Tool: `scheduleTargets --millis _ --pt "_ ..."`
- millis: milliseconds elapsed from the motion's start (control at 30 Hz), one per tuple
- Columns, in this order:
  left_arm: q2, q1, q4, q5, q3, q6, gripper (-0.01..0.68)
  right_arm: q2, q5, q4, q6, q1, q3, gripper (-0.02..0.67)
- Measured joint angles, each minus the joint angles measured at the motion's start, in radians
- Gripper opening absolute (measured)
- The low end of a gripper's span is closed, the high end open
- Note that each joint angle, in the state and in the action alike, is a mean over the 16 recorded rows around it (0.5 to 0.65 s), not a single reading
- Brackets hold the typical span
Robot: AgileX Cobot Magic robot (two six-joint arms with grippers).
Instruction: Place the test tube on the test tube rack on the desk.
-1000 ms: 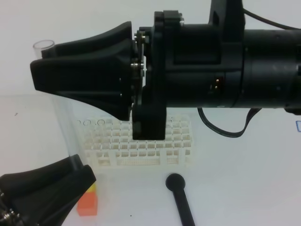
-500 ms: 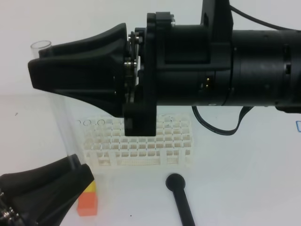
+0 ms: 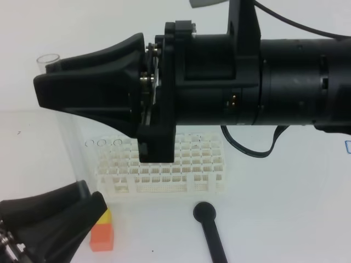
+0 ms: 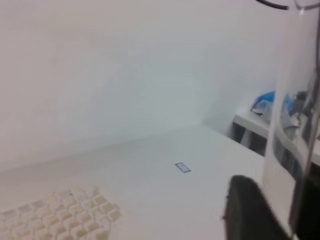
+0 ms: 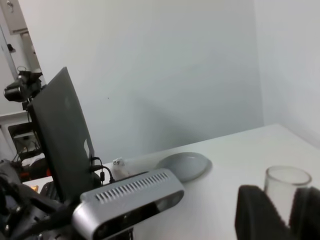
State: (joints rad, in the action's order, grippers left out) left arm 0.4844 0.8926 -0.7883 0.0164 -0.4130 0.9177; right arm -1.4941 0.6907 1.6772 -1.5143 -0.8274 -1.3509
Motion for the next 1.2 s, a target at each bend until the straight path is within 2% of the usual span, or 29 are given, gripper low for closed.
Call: scheduleTargets --millis 133,233,333,567,733,800,1200 --pt "-0.004 0.0 -0.006 -0.02 -0.001 0.004 0.332 -0.001 -0.023 -0.005 -0.019 0.0 -0.001 0.127" --pt "-0.015 0.0 -0.013 -0.053 -0.002 0.005 0.349 -0.001 -0.066 -0.022 -0.035 -0.001 -0.002 0.127" --pt "-0.035 0.0 -0.021 -0.104 -0.002 0.005 0.3 0.0 -0.133 -0.044 -0.049 -0.001 -0.002 0.127" --pt "-0.118 0.0 -0.036 -0.223 0.018 0.003 0.12 0.0 -0.332 -0.098 -0.076 -0.001 -0.003 0.127" --pt "-0.188 0.0 -0.04 -0.243 0.065 0.001 0.017 0.0 -0.441 -0.121 -0.085 -0.001 -0.003 0.127" --pt "-0.211 0.0 -0.041 -0.231 0.087 0.0 0.001 0.0 -0.466 -0.123 -0.088 -0.001 -0.003 0.127" --pt "-0.264 0.0 -0.047 -0.133 0.176 0.001 -0.001 0.0 -0.498 -0.123 -0.11 -0.001 -0.003 0.126"
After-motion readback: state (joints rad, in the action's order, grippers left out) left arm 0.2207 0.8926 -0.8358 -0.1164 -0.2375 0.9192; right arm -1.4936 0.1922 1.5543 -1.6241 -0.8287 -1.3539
